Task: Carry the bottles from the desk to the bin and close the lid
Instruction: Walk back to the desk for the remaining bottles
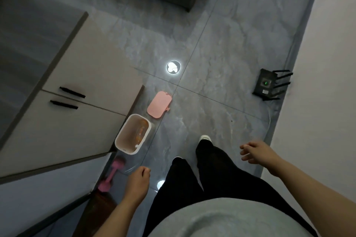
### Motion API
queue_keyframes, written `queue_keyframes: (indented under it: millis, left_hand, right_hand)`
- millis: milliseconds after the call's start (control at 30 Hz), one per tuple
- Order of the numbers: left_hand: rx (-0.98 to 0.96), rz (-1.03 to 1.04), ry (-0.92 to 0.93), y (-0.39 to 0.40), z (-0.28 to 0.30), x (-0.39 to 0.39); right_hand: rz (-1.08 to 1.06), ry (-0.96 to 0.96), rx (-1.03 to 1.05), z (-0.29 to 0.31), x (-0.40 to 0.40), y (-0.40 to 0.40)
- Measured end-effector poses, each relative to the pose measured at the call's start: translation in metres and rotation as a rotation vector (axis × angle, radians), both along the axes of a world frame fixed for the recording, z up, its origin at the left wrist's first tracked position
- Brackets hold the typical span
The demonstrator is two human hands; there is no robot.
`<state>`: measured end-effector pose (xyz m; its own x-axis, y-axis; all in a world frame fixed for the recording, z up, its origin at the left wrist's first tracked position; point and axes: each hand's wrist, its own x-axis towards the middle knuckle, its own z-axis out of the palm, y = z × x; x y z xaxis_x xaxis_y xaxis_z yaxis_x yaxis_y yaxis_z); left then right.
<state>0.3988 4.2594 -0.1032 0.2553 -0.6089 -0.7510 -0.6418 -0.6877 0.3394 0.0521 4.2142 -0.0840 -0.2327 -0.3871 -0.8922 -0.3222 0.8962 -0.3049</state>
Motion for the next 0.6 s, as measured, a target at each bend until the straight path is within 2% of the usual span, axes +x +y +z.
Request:
queue_keyframes:
  millis: [133, 333, 600]
  left_hand:
    - [0.0, -0.041, -0.009, -0.034, 0.005, -0.029]
    - [-0.019, -0.057, -0.015, -0.084, 0.006, -0.066]
    - [0.029, -0.023, -0.026, -0.144, -0.003, -0.062]
  right_hand:
    - [-0.143, -0.033, -0.031, 0.004, -0.046, -0.004]
    - [-0.248, -0.02, -0.11, 0.006, -0.095, -0.034]
    - [-0.358, -0.019, -0.119, 0.008, -0.119, -0.085]
